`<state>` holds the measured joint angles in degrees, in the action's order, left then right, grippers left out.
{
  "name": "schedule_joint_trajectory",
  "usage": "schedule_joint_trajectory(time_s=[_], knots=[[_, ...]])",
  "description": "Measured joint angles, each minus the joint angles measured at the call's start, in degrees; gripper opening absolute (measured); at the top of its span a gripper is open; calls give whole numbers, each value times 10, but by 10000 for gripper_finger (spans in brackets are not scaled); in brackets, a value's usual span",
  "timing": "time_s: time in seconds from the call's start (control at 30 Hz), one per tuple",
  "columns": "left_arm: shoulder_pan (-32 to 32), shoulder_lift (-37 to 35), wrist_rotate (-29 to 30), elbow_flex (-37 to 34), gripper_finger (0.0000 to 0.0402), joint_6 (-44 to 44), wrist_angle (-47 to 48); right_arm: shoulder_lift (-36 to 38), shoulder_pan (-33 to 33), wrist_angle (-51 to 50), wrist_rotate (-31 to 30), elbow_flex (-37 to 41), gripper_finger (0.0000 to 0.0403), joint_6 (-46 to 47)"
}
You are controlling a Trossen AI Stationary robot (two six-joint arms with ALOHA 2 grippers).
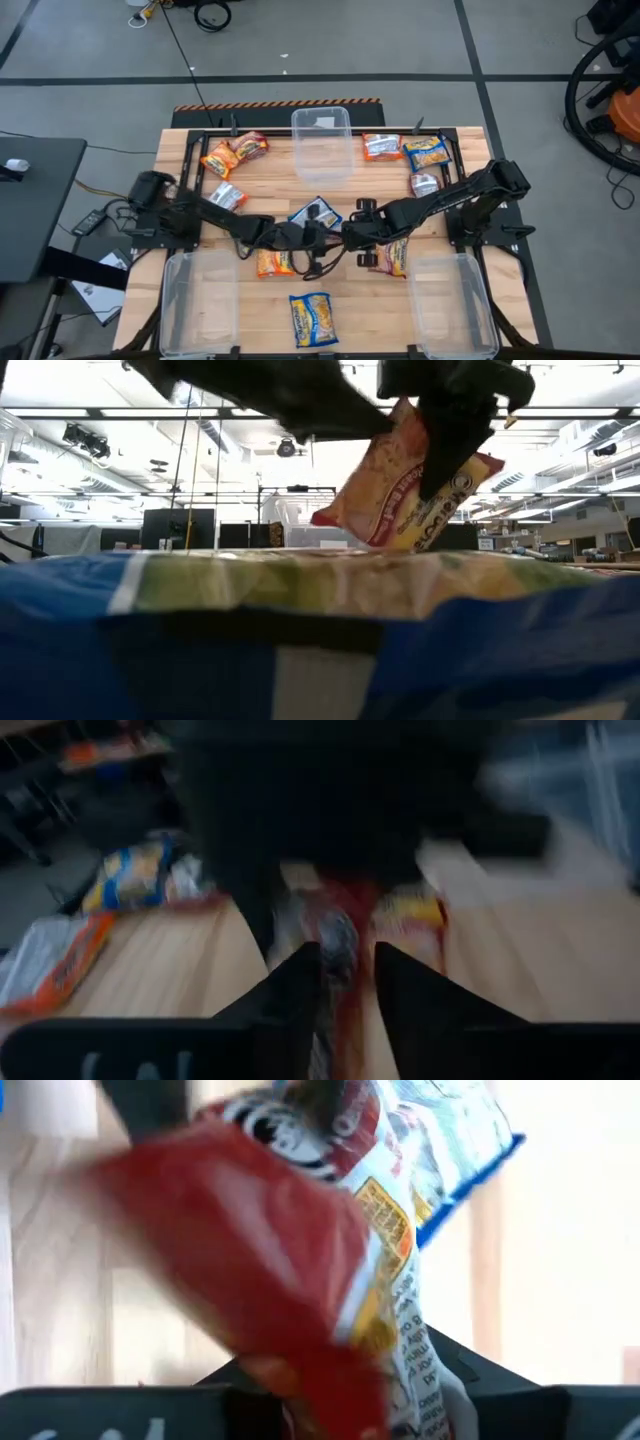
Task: Sort Maruchan noodles
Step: Put the red noodle pack into the top transparent bin
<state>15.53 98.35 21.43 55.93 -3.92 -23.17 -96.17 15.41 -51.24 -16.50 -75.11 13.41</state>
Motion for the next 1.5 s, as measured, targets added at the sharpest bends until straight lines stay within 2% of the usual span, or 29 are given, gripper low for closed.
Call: schedule_joint_trajectory(time_s=[0.2,0.3,0.4,0.5,0.63,0.77,0.9,0.97,1.07,1.23,1.37,1.5], knots=[[32,-129,22,0,177,24,233,3,-16,-159,-9,-135,129,-6],[53,-191,18,-1,186,99,354,3,-36,-221,-30,-220,129,-18],[77,-228,22,0,187,182,444,-5,-72,-247,-79,-299,129,-51],[102,-233,74,-1,187,237,479,-25,-121,-225,-86,-356,129,-109],[129,-224,160,-1,187,258,502,-77,-185,-204,-70,-427,129,-172],[144,-228,201,-1,186,276,548,-152,-238,-236,-12,-508,129,-202],[171,-258,279,-31,170,336,600,-226,-280,-306,16,-600,129,-234],[178,-289,279,-70,160,363,599,-225,-300,-299,22,-577,129,-260],[176,-346,270,-131,145,373,539,-240,-331,-314,55,-565,129,-282],[151,-403,235,-216,137,277,360,-266,-361,-302,76,-564,129,-312],[112,-406,154,-240,137,220,255,-274,-375,-277,120,-566,129,-347],[65,-407,84,-242,137,208,208,-287,-396,-273,139,-565,129,-368]])
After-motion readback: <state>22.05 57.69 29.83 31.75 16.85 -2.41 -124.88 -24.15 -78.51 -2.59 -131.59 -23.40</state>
